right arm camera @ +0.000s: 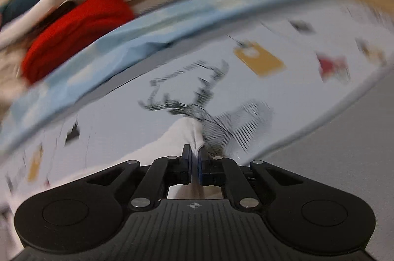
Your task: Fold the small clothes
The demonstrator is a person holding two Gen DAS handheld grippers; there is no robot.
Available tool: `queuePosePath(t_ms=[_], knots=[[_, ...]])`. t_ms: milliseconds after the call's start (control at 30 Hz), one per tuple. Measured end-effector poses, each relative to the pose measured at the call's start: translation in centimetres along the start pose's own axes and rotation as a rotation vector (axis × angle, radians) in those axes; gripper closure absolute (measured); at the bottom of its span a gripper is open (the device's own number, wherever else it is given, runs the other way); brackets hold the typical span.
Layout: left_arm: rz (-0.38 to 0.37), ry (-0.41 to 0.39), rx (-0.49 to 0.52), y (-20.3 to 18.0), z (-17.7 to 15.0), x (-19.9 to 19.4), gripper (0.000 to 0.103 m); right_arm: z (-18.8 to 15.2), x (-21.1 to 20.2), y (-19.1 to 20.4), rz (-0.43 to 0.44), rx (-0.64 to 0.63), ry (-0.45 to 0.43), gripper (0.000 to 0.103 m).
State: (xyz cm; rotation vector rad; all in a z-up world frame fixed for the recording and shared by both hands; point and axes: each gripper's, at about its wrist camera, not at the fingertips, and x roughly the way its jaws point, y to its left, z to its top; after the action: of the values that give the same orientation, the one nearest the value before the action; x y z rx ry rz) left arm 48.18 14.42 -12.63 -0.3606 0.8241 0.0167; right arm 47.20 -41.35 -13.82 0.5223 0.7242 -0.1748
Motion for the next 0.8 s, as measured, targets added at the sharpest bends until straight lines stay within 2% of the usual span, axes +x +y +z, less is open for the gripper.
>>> queuePosePath(t_ms=[33, 133, 200, 233, 267, 367, 400, 467, 533, 667, 733, 767, 800], knots=[[0.012, -0.016, -0.005, 0.4, 0.0, 0.0, 0.099, -0.2, 0.7, -0.6, -0.008, 0.038, 0.023, 0.099], [-0.047, 0.005, -0.076, 1.5, 0.1, 0.6, 0.096, -1.0, 2.6, -1.0, 0.008, 0.032, 0.064, 0.091], [-0.085, 0.009, -0.080, 1.6, 0.2, 0.6, 0.085, -1.0, 2.7, -0.8, 0.015, 0.004, 0.078, 0.059], [-0.093, 0.008, -0.070, 1.4, 0.3, 0.5, 0.075, -0.9, 2.3, -0.6, 0.011, -0.007, 0.058, 0.055], [-0.104, 0.002, -0.053, 1.1, 0.4, 0.3, 0.067, -0.7, 1.4, -0.3, -0.004, -0.034, 0.006, 0.051], [-0.127, 0.008, -0.002, 0.1, 0.6, 0.4, 0.052, 0.0, -0.6, 1.2, 0.021, -0.184, -0.102, 0.050], [-0.133, 0.016, 0.013, -0.3, 0.5, 0.6, 0.045, 0.1, -0.7, 1.8, 0.048, -0.221, -0.110, 0.050], [-0.137, 0.034, 0.034, -0.9, 0.3, 1.1, 0.037, 0.2, -0.1, 2.9, 0.130, -0.260, -0.061, 0.050], [-0.143, 0.052, 0.054, -1.5, 0.0, 1.7, 0.035, -0.5, 1.2, 4.6, 0.175, -0.327, -0.012, 0.050], [-0.125, 0.089, 0.114, -2.5, -1.0, 2.8, 0.034, -2.8, 4.0, 8.7, 0.192, -0.573, 0.049, 0.050], [-0.086, 0.098, 0.165, -3.0, -1.5, 3.3, 0.042, -4.2, 5.2, 10.1, 0.187, -0.666, 0.089, 0.048], [-0.085, 0.105, 0.183, -3.1, -1.7, 3.5, 0.054, -4.9, 5.8, 10.7, 0.178, -0.706, 0.108, 0.044], [-0.098, 0.112, 0.187, -3.1, -1.7, 3.6, 0.061, -5.5, 5.8, 11.0, 0.181, -0.739, 0.108, 0.039]])
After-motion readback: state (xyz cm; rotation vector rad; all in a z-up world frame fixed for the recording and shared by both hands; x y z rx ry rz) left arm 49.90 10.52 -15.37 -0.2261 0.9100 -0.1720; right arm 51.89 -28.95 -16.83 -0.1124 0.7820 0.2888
